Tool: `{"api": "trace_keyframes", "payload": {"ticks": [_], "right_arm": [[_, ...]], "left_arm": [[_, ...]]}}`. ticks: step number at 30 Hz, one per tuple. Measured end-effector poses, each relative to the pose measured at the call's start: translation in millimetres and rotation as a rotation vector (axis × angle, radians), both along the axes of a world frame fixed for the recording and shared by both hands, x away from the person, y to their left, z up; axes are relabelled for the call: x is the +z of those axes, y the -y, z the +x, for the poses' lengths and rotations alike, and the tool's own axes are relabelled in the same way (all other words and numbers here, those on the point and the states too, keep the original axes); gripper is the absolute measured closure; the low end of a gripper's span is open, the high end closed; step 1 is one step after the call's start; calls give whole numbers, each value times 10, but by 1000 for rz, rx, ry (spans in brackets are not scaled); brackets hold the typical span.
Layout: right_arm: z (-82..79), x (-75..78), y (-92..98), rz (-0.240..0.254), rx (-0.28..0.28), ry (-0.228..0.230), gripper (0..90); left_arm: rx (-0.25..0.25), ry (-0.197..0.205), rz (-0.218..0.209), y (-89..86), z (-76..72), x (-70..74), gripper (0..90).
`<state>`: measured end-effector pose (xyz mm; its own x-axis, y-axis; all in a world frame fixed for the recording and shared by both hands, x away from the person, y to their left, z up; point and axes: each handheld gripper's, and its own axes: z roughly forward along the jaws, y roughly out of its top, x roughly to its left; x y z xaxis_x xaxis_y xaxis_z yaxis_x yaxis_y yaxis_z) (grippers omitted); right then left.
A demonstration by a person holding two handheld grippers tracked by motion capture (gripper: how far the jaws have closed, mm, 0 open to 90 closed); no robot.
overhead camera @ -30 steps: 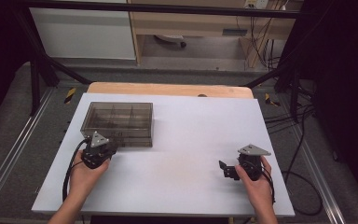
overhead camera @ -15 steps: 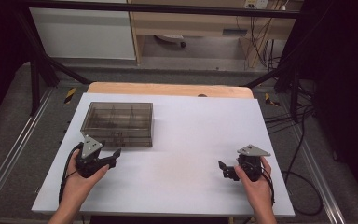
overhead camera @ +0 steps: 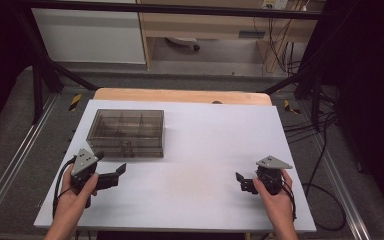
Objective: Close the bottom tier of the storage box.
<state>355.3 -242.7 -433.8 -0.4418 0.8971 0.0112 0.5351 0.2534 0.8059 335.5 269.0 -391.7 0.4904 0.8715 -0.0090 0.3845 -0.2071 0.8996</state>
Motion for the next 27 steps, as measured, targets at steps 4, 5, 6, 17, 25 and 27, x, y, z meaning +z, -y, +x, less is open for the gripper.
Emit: {"api": "trace_keyframes", "payload": {"ticks": [4, 5, 6, 17, 25, 27], "right_arm": [[-51, 33, 47, 25, -4, 17, 57], [-63, 48, 73, 42, -11, 27, 58], [-69, 62, 101, 57, -16, 37, 58], [-199, -34, 279, 94, -36, 63, 51], [-173, -97, 156, 56, 14, 33, 43], [-157, -96, 110, 45, 19, 34, 38]], "left_arm": [[9, 2, -13, -100, -71, -17, 110], [9, 5, -15, -128, -89, -29, 106], [8, 4, -16, -153, -102, -38, 101], [49, -29, -67, -437, -155, -208, 103], [-40, -74, -10, -278, -213, -305, 98], [-65, -90, 7, -208, -229, -328, 97]]}}
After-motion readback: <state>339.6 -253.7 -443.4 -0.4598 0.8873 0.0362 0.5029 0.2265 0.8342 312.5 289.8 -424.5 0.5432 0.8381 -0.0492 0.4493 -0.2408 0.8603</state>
